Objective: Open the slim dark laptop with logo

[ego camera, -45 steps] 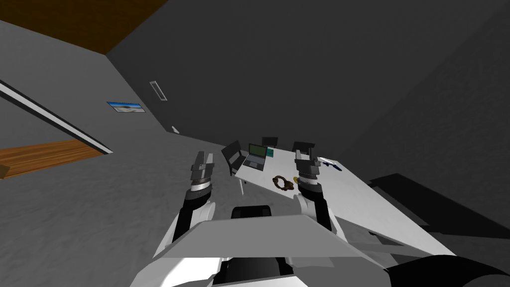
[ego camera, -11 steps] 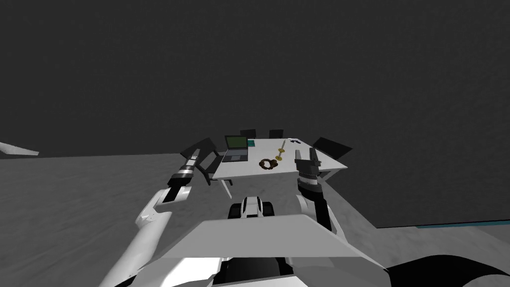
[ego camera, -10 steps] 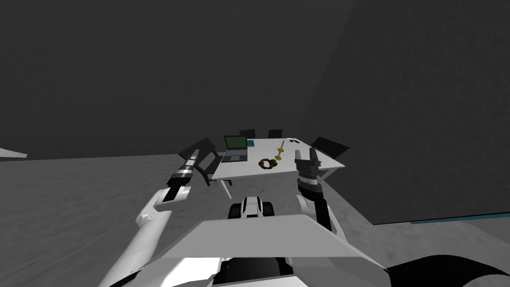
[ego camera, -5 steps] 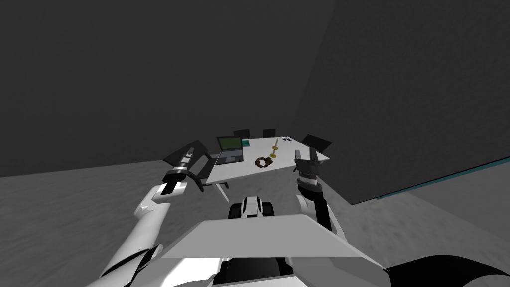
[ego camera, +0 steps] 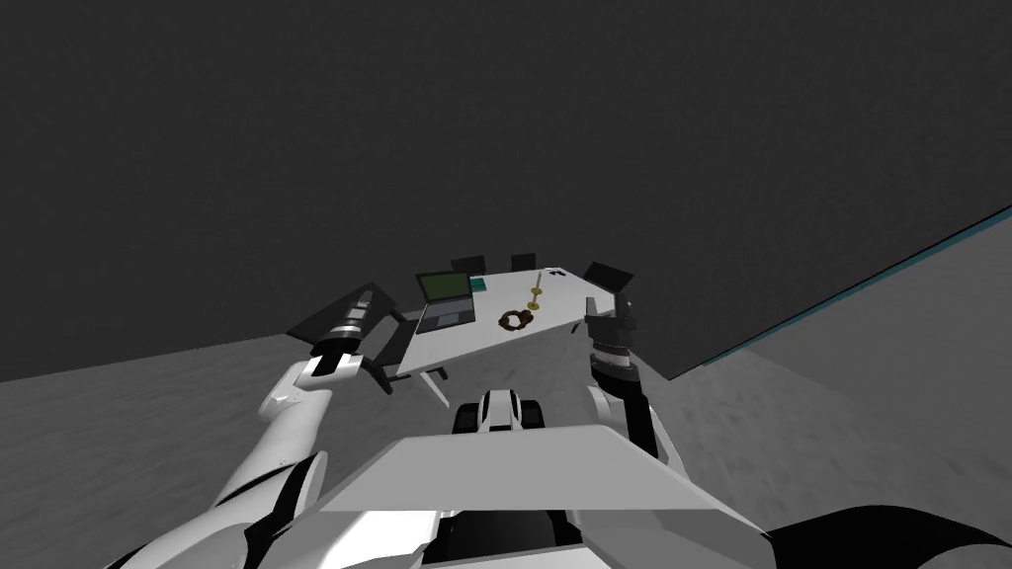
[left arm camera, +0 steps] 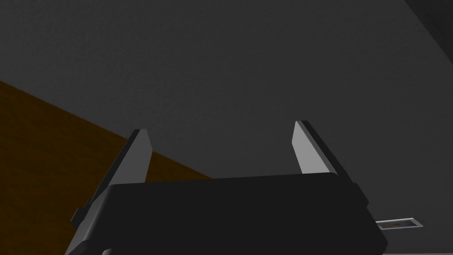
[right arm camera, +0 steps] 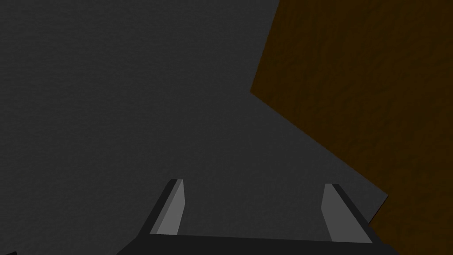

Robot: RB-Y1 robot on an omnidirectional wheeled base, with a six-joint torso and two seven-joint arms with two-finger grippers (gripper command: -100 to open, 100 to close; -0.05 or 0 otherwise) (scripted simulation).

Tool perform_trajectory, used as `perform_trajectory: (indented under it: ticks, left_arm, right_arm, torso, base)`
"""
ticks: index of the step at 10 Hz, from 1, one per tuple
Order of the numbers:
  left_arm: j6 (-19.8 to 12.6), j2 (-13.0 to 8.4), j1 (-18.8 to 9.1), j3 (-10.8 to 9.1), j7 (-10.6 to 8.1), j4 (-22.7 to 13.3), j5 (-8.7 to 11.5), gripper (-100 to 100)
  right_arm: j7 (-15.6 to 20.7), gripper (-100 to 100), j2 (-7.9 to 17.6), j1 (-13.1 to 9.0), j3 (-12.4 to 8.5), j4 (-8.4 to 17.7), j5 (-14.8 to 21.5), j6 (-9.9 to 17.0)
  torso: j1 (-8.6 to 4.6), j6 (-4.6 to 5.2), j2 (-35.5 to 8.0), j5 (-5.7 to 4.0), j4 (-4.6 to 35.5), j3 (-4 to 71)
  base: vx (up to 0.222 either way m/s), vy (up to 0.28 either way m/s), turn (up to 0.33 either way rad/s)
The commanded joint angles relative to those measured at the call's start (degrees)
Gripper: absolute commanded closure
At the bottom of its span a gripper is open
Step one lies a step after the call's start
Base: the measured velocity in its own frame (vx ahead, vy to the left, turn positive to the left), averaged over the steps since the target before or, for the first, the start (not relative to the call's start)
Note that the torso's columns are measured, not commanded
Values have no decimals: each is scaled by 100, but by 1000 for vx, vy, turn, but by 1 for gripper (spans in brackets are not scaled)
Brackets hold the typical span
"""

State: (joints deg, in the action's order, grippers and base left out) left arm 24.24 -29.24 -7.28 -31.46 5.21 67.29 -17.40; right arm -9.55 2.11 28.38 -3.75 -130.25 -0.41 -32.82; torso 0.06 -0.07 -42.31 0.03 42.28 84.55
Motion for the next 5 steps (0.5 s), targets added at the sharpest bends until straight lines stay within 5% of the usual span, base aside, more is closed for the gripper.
perform_trajectory:
  ticks: [1, 5]
  left_arm:
    - [-108, -108, -226, -123, -8, -404, -54, -100]
    - [-234, -315, -635, -295, -25, -1035, -115, -100]
  right_arm:
    - [0, 0, 0, -1, 0, 0, 0, 0]
    - [0, 0, 0, -1, 0, 0, 0, 0]
  torso:
    - [-7, 9, 3, -3, 0, 2]
    - [-5, 11, 3, -4, 0, 3]
  base:
    - [-9, 25, -120]
    - [-11, 28, -156]
